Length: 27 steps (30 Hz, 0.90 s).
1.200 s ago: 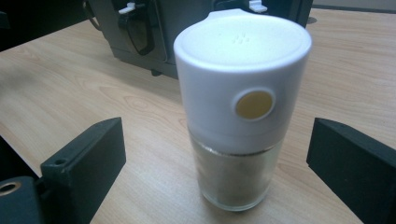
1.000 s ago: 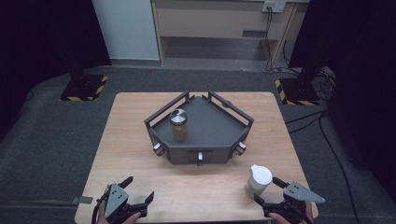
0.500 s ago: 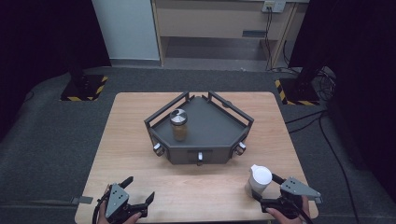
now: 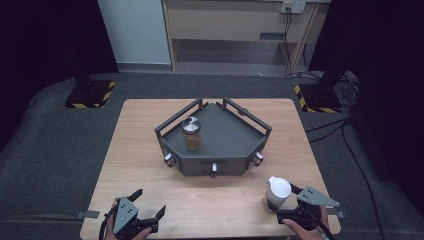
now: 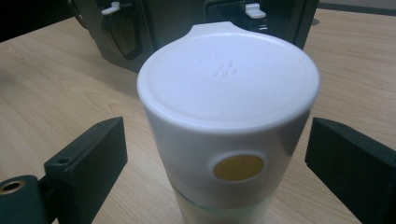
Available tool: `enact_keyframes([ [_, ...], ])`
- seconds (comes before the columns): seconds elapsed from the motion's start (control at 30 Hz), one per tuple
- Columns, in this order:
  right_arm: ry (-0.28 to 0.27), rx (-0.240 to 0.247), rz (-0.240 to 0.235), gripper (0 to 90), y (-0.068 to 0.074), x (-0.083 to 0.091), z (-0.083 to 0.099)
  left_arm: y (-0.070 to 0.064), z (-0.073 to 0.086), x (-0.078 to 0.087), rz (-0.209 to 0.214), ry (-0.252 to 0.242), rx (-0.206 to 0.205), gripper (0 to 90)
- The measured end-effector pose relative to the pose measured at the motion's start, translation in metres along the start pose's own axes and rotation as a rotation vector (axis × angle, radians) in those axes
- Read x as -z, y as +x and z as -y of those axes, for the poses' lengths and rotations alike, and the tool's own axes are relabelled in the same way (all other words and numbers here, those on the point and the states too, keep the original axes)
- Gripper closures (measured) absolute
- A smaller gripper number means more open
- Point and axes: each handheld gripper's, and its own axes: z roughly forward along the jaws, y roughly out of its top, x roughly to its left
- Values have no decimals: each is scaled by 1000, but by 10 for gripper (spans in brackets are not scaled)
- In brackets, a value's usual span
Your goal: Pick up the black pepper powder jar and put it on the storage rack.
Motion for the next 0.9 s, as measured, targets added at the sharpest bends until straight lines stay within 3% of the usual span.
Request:
enact_keyframes([
  [0.4,6,13,-4,141,-2,-3,0,0,0,-2,3,4,1,50],
  [0.7,22,50,10,301,0,-4,-2,0,0,-3,9,6,-3,51],
  [0.9,29,60,19,307,2,-4,-3,1,0,-2,3,3,2,51],
])
